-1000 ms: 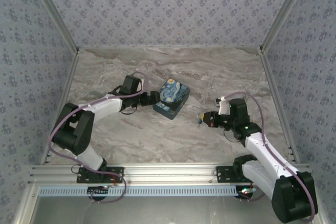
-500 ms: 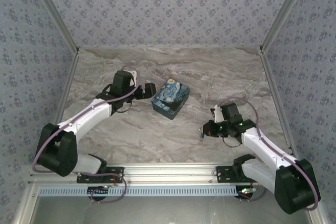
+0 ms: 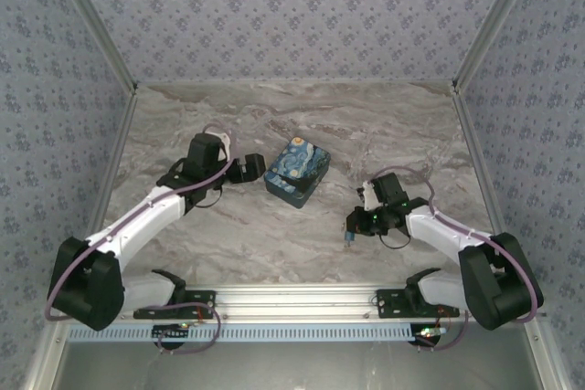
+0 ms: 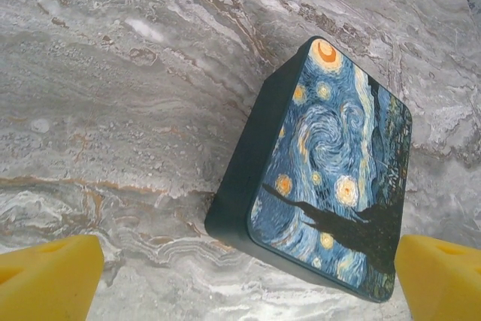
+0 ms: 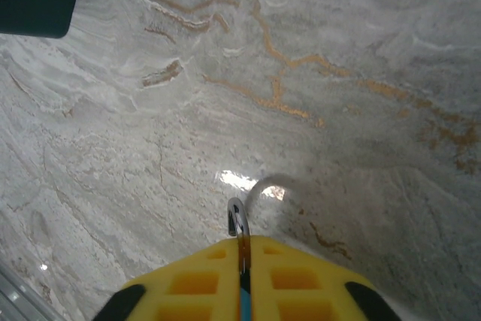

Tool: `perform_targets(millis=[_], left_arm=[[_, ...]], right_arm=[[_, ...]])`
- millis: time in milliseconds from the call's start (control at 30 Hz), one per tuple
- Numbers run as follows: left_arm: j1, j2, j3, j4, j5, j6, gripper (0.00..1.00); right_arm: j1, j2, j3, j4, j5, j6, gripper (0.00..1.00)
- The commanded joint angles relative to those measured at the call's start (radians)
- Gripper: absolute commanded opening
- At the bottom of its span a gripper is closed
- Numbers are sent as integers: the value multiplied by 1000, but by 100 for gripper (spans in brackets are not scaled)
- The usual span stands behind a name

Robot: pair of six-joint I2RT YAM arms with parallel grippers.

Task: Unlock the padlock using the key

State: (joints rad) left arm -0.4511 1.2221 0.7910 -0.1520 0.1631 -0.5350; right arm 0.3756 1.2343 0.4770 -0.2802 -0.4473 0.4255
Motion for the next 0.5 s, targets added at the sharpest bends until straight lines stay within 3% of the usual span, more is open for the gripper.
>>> perform_targets(millis=[0,300,467], left_arm=[[5,-51,5,-27,-16,-5,99],[8,-101,32,-88,-84,29,99],[9,-200,8,-122,-313,65,99]], right_arm=[[-1,1,28,5,19,-25,21],[-67,-95,126,-114,82,-117,36],[-156,-201,165,-124,189,-187,55]])
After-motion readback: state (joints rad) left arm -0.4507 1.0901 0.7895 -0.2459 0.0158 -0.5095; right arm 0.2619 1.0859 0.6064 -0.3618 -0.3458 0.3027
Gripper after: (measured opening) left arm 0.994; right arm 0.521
